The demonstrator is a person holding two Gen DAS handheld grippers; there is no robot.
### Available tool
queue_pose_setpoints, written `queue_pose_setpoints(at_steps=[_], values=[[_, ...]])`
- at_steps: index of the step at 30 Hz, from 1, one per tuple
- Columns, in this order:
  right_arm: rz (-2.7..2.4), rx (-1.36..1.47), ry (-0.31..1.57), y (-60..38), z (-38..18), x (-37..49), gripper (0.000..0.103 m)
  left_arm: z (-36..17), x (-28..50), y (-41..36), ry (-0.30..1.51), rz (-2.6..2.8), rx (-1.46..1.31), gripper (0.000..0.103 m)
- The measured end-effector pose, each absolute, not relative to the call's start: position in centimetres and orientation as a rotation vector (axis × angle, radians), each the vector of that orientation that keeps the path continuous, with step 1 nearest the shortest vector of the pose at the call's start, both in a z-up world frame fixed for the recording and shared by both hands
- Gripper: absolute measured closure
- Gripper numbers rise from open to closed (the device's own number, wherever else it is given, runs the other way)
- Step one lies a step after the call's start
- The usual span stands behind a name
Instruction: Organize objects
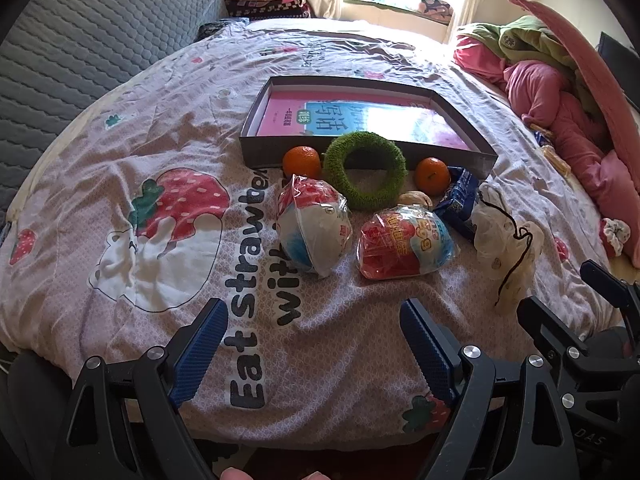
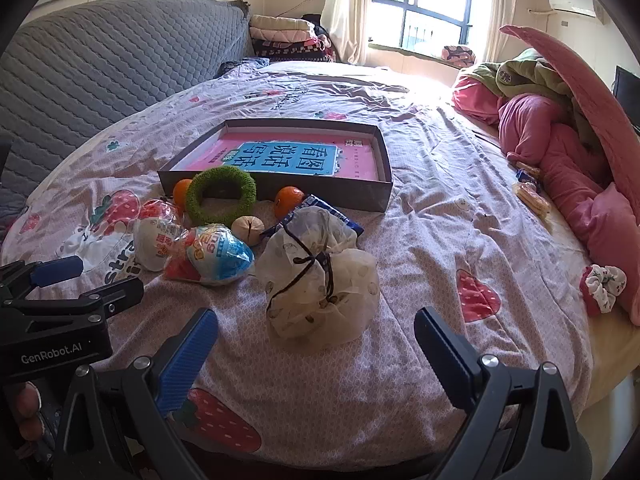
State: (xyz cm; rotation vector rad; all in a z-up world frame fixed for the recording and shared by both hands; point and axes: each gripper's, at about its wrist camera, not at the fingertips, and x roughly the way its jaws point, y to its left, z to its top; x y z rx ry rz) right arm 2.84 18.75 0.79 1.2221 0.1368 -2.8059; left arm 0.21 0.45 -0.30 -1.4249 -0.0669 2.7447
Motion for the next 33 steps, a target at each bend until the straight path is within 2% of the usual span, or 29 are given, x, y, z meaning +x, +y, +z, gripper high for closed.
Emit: queue_pose_setpoints(at_steps=[33], values=[[-2.725,1.335,0.074,19.2,-2.5,-1.5,0.004,-3.7,-6.3,-1.6,-0.160,2.728,-1.506,0.015]])
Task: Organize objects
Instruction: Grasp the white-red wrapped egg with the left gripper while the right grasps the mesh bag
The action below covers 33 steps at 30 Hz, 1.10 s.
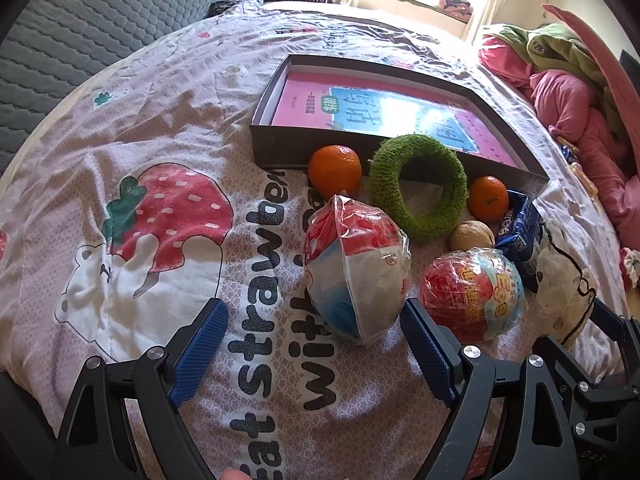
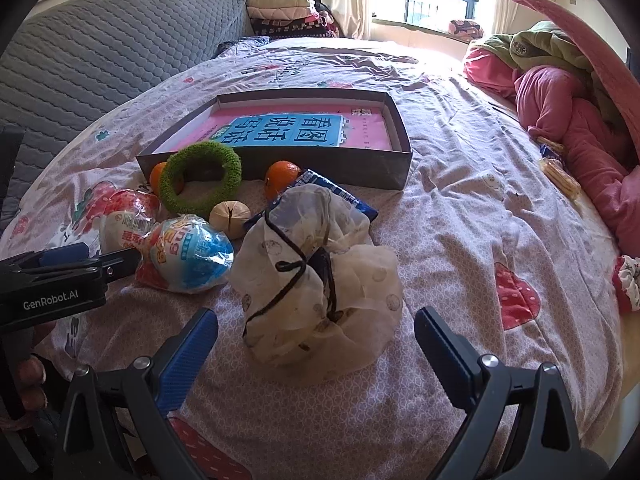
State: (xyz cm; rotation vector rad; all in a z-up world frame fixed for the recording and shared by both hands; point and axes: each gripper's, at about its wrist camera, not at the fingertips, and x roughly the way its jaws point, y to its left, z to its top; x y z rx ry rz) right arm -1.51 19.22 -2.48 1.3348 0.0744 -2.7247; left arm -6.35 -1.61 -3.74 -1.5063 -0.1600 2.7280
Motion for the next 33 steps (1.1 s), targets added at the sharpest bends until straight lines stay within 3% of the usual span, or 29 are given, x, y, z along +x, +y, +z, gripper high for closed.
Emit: queue_pose_setpoints(at_steps=[5,13,18,24,33], values=[[-2.708,1.350,0.051,19.1,-2.8,-2.5,0.007,-3.9,-7.3,-1.3,-0.141,2.727,-1.503,0.015],[-2.694,1.389,0.045,19.2,-3.5,-3.4,0.026,-4.4,-8.8,-0.8,-0.153,2.697,-1.513,0.015],[-2.706,1.390,0.065,19.2,-3.6,-3.7,0.045,-4.6,-9.4,-0.3,-0.140,2.695,-1.523,0.016],[-2.709,1.358,0.072,19.0,-3.3,-3.7,0.068,-4.7,-9.6,0.4,-0.087,2.685,-1.528,0.044],[-2.711,1.333,0.099,18.8,-2.8,-3.5,0.076,-4.3,-9.0,0.6,-0.063,2.671,-1.516,0.049]])
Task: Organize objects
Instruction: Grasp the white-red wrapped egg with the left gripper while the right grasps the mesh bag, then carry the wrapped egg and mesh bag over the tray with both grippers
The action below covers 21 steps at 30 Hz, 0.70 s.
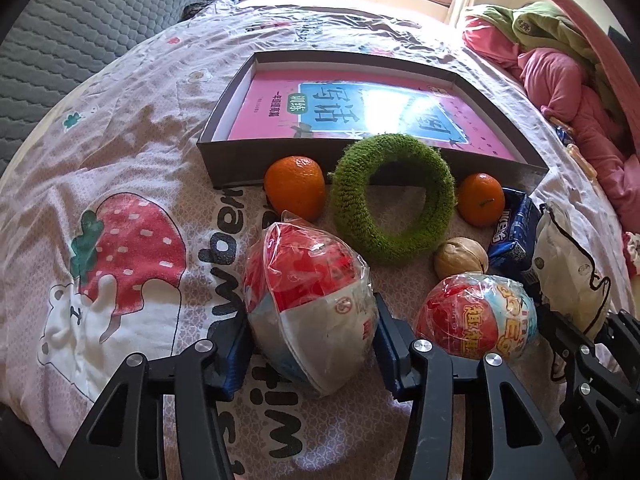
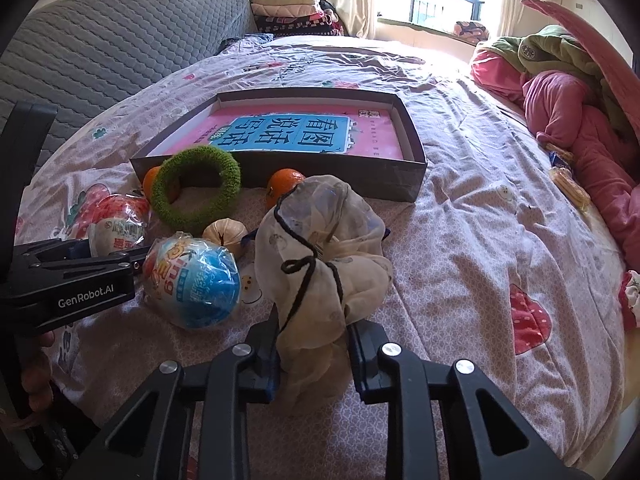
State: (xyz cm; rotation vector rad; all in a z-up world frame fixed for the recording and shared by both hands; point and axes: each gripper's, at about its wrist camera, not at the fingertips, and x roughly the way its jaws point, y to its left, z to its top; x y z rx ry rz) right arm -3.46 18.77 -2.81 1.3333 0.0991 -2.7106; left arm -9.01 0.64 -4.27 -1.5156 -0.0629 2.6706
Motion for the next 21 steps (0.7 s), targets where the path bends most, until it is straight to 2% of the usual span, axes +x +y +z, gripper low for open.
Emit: queue_pose_setpoints(at_steps=[21], values=[[-2.760,1.151,0.085,18.5,2.3,-3.8,0.078,2.3,-7.5,1.5,0.038,2.787,-1.315,0.049]])
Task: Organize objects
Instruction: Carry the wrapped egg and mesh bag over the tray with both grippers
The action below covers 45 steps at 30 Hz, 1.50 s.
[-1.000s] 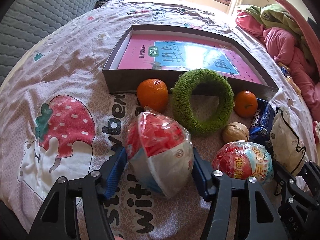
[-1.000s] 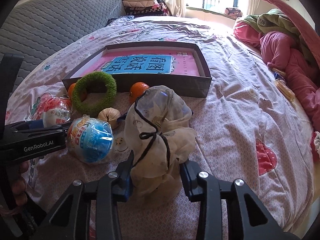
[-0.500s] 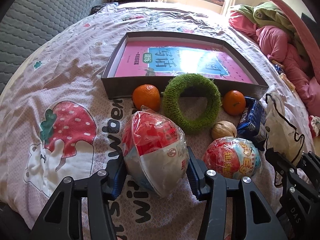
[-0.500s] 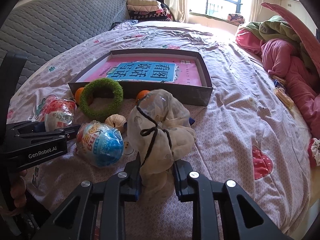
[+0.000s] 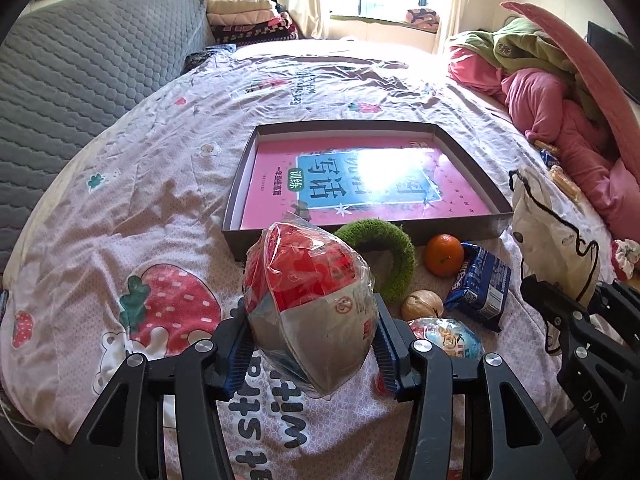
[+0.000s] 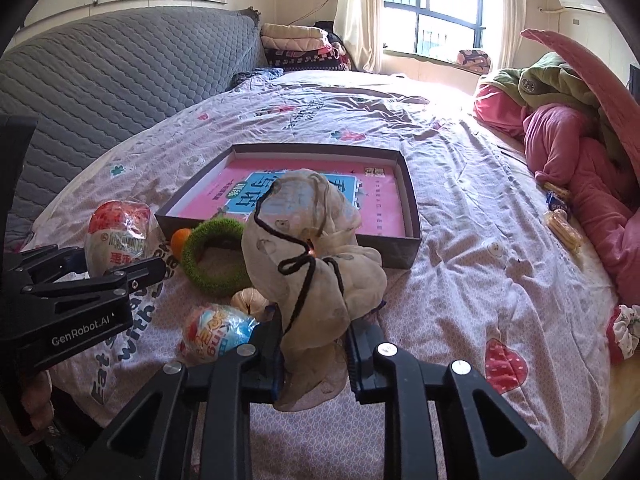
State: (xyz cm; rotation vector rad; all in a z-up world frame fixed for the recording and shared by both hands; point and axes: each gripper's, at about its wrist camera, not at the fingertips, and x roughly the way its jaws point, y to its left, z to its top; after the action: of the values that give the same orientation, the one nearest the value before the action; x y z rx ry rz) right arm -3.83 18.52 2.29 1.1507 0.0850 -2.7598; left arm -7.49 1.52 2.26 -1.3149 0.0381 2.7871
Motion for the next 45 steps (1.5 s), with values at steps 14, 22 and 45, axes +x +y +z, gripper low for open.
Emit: queue_pose_setpoints(at_steps=[14,22,45], values=[[-2.791,1.080,0.104,18.4,4.8,-9.0,0.078,2.6,-12.6,1.8,0.032,2.800,-1.317,0.049],[-2.801,1.108,0.161,18.2,4.0,-12.6,0.078,2.3,-16.5,1.8,0.015,2.807,-1.334,0.049],[-2.739,1.299,0.161,18.7,-1.1,-20.7,0.078,-2.7,-25.7,1.8,0.040,2.766,-1.484,0.049]])
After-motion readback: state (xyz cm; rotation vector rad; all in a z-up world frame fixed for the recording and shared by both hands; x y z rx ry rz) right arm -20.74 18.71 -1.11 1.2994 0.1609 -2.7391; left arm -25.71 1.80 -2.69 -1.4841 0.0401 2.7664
